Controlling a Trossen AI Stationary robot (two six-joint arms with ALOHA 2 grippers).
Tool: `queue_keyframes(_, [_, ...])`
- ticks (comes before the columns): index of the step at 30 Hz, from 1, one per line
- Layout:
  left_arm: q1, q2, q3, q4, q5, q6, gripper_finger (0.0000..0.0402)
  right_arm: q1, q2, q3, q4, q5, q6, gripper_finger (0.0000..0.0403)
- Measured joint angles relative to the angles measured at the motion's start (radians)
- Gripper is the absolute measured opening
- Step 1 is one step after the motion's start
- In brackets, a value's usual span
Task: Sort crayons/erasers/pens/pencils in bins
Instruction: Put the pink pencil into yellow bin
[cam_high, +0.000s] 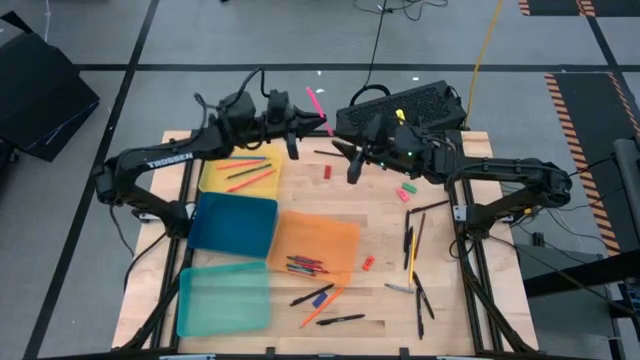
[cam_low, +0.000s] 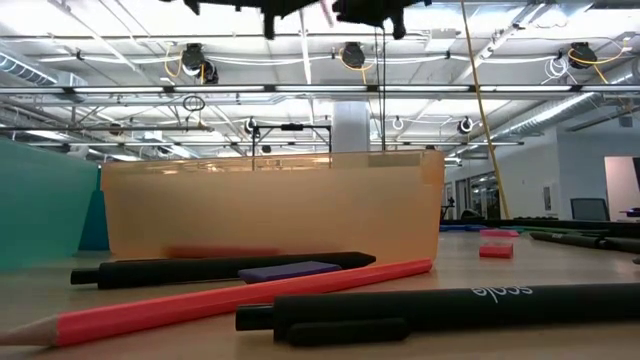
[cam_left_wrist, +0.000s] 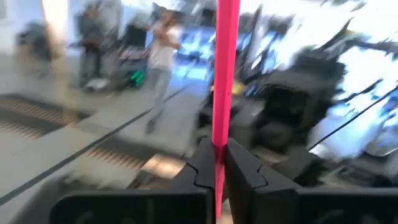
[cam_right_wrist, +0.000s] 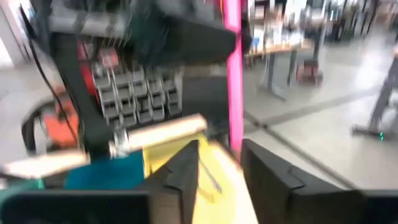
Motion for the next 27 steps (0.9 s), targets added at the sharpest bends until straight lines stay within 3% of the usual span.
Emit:
queue_keyframes(7, [0.06,-0.06,0.129,-0.764,-0.268,0.276,0.0014,-0.019,-0.002,0.064,-0.412,-0.001,0.053,0.0187])
queue_keyframes(12, [0.092,-0.047,0.05,-1.156,-0.399,0.334,0.0015,-0.023,-0.002,0.064,-0.482,-0.001,0.061,0.0195])
queue_keyframes(20, [0.102,0.058,-0.209,-1.242,-0.507,0.433,0.0014,-0.053,-0.002,0.064,-0.479,0.058,0.053,0.018])
queue_keyframes(27, [0.093,0.177,-0.272,-1.238,-0.536,0.434,0.0057,-0.12,-0.002,0.064,-0.511,-0.028,0.133,0.018])
